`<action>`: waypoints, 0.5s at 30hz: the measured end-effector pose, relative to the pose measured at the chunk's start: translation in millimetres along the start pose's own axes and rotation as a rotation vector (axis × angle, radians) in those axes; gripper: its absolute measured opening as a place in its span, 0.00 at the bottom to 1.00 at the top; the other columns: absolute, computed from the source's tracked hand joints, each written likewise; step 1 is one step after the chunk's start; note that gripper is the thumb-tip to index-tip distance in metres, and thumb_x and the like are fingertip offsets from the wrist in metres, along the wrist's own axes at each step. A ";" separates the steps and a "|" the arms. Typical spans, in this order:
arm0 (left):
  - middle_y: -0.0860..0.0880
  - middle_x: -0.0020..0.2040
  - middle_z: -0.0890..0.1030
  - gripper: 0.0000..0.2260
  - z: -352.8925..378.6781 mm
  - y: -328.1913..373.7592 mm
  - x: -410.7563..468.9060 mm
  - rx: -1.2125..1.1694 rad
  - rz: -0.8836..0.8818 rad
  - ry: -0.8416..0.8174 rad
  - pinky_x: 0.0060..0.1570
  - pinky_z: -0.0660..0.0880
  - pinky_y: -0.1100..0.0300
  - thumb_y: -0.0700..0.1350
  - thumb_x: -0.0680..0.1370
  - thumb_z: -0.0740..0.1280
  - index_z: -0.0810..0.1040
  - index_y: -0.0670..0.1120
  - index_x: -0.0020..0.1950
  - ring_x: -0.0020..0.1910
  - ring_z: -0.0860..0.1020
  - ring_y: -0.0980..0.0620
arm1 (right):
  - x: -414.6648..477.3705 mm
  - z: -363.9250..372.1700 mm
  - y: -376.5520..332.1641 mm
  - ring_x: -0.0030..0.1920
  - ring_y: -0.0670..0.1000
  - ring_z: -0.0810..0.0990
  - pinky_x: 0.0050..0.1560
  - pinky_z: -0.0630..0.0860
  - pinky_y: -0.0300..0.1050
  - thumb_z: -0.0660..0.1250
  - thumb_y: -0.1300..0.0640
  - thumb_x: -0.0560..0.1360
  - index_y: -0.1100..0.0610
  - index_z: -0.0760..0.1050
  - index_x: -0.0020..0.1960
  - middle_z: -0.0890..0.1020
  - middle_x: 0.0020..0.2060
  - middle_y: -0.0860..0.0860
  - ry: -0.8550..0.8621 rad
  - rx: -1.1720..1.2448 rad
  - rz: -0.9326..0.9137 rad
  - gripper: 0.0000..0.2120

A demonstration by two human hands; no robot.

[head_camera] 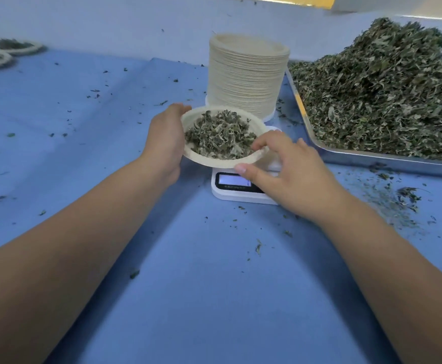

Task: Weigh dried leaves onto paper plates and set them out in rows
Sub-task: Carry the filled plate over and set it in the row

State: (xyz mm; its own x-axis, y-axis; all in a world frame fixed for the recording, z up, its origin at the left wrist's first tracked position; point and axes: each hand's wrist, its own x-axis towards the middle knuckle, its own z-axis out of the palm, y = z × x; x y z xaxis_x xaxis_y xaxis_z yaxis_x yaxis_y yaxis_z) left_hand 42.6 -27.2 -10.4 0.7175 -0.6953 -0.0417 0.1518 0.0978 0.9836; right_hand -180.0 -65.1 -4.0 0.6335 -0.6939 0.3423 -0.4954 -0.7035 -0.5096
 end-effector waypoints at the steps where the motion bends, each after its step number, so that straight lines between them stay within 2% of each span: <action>1: 0.55 0.41 0.84 0.11 -8.3 0.4 -1.4 0.023 0.005 0.031 0.31 0.76 0.66 0.49 0.83 0.61 0.83 0.52 0.50 0.32 0.82 0.61 | 0.4 4.8 -2.9 0.48 0.25 0.65 0.78 0.49 0.51 0.67 0.33 0.74 0.45 0.73 0.58 0.77 0.55 0.40 -0.016 0.001 -0.025 0.19; 3: 0.53 0.46 0.84 0.10 -24.9 1.0 -6.8 0.071 -0.007 0.069 0.37 0.77 0.61 0.49 0.82 0.61 0.83 0.53 0.51 0.32 0.81 0.58 | 0.6 13.9 -10.4 0.49 0.20 0.62 0.76 0.53 0.51 0.66 0.33 0.74 0.45 0.74 0.57 0.78 0.56 0.42 -0.020 0.001 -0.077 0.19; 6: 0.48 0.54 0.84 0.11 -53.6 6.5 -16.0 0.094 -0.029 0.134 0.47 0.78 0.53 0.50 0.81 0.62 0.83 0.51 0.55 0.40 0.81 0.51 | 4.1 29.0 -27.8 0.48 0.21 0.63 0.73 0.60 0.59 0.64 0.31 0.73 0.44 0.74 0.54 0.79 0.54 0.42 -0.015 -0.023 -0.137 0.20; 7: 0.47 0.55 0.84 0.11 -65.0 10.2 -19.4 0.093 -0.035 0.160 0.48 0.79 0.51 0.51 0.81 0.62 0.83 0.52 0.54 0.41 0.81 0.50 | 6.0 35.1 -36.1 0.48 0.22 0.65 0.73 0.60 0.59 0.63 0.29 0.73 0.43 0.73 0.54 0.79 0.54 0.42 -0.033 -0.032 -0.149 0.20; 9: 0.47 0.54 0.84 0.10 -91.3 17.2 -25.2 0.092 -0.037 0.214 0.50 0.80 0.49 0.50 0.80 0.63 0.84 0.53 0.51 0.43 0.81 0.48 | 10.2 49.3 -53.6 0.44 0.31 0.70 0.73 0.61 0.56 0.62 0.28 0.73 0.42 0.72 0.53 0.78 0.49 0.40 -0.078 -0.037 -0.176 0.20; 10: 0.47 0.53 0.85 0.09 -106.4 19.8 -27.3 0.095 -0.035 0.246 0.50 0.80 0.49 0.50 0.80 0.63 0.84 0.52 0.50 0.43 0.81 0.48 | 12.5 57.7 -63.1 0.43 0.37 0.72 0.69 0.64 0.53 0.63 0.28 0.72 0.42 0.73 0.53 0.76 0.44 0.39 -0.096 -0.028 -0.191 0.20; 11: 0.48 0.49 0.85 0.09 -122.5 22.0 -29.9 0.100 -0.031 0.281 0.49 0.79 0.49 0.49 0.79 0.63 0.84 0.52 0.48 0.42 0.82 0.48 | 15.2 66.6 -73.5 0.42 0.42 0.73 0.60 0.69 0.48 0.64 0.27 0.72 0.42 0.73 0.52 0.74 0.39 0.37 -0.106 -0.011 -0.206 0.21; 12: 0.49 0.45 0.85 0.09 -138.6 24.2 -33.0 0.105 -0.027 0.317 0.48 0.79 0.50 0.48 0.79 0.63 0.84 0.52 0.46 0.39 0.82 0.49 | 18.3 75.3 -84.3 0.42 0.45 0.74 0.49 0.69 0.43 0.64 0.27 0.71 0.42 0.73 0.52 0.72 0.35 0.36 -0.112 0.008 -0.219 0.21; 13: 0.51 0.41 0.84 0.10 -155.5 26.8 -36.6 0.108 -0.027 0.354 0.47 0.80 0.50 0.48 0.78 0.63 0.84 0.52 0.44 0.36 0.82 0.50 | 21.8 84.5 -96.1 0.41 0.43 0.74 0.41 0.66 0.39 0.65 0.26 0.71 0.42 0.73 0.51 0.73 0.33 0.35 -0.119 0.024 -0.234 0.21; 15: 0.51 0.39 0.84 0.10 -187.3 32.8 -45.8 0.112 -0.027 0.418 0.46 0.81 0.49 0.47 0.77 0.63 0.84 0.51 0.43 0.35 0.82 0.50 | 29.2 103.4 -120.9 0.37 0.38 0.73 0.34 0.62 0.35 0.66 0.26 0.69 0.42 0.73 0.50 0.74 0.32 0.31 -0.150 0.055 -0.271 0.22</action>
State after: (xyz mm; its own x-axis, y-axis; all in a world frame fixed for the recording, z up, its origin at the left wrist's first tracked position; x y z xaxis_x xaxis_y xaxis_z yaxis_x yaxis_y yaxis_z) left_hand 142.0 141.3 -9.1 0.9315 -0.3459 -0.1126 0.1162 -0.0104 0.9932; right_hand -40.1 15.5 -14.0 0.8206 -0.4493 0.3532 -0.2663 -0.8474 -0.4593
